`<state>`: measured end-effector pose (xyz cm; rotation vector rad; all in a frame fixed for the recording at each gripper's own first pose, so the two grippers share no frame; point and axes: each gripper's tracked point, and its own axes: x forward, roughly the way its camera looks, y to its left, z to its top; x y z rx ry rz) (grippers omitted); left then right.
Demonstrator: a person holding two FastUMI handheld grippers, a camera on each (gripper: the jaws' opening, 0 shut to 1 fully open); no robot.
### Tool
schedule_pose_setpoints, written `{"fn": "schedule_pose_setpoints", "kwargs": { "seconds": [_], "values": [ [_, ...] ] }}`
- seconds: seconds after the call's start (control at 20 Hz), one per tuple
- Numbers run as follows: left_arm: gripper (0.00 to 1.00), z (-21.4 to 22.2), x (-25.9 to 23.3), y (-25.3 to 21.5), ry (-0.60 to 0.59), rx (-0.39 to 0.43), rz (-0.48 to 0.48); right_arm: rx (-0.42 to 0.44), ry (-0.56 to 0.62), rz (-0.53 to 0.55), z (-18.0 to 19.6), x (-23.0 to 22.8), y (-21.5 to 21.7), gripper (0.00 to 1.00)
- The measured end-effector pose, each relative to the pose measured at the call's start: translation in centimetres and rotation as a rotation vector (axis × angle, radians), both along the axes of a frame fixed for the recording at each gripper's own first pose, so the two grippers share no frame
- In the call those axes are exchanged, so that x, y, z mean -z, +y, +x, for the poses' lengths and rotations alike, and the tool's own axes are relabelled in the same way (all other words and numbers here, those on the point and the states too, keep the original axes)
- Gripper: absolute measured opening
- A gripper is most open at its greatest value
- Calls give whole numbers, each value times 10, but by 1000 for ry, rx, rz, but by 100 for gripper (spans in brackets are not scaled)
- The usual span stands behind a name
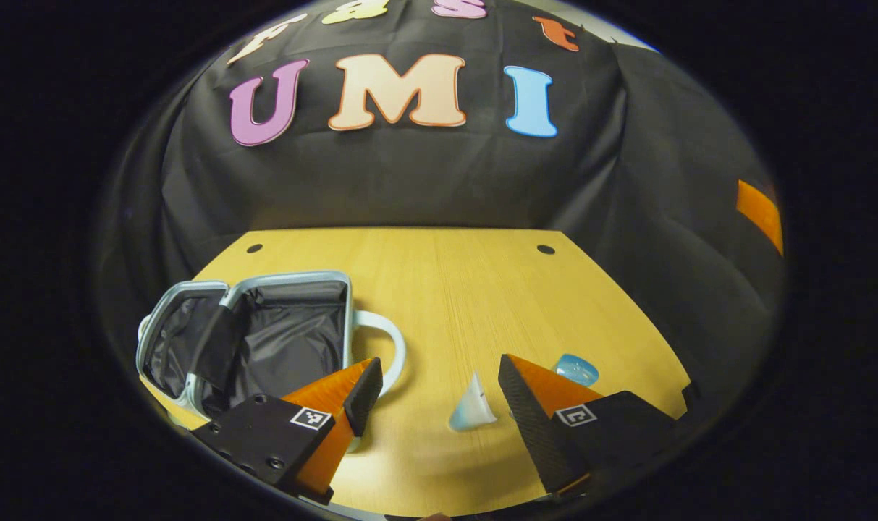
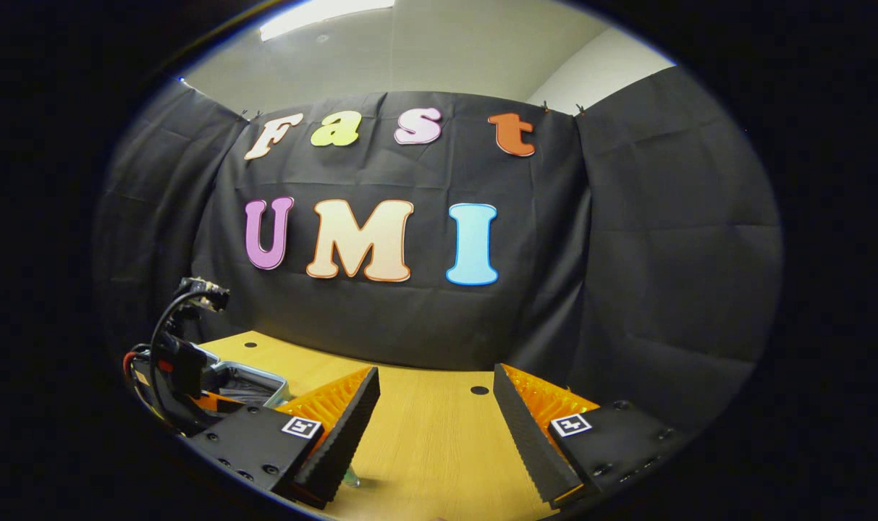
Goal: First open the suitcase, pack the skin care products into it, and then close the suitcase.
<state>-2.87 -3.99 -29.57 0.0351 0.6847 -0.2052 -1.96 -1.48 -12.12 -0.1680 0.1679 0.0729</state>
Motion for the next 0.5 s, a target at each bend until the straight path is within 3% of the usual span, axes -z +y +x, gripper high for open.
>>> {"fn": "schedule_pose_setpoints", "kwargs": {
  "seconds": [0.45, 0.5],
  "values": [
    [93, -13, 77, -20, 147, 42, -1, -29, 80, -26, -7, 38, -2, 98],
    [87, -13, 82, -20, 152, 40, 7, -34, 89, -25, -8, 42, -1, 99]
  ]
}}
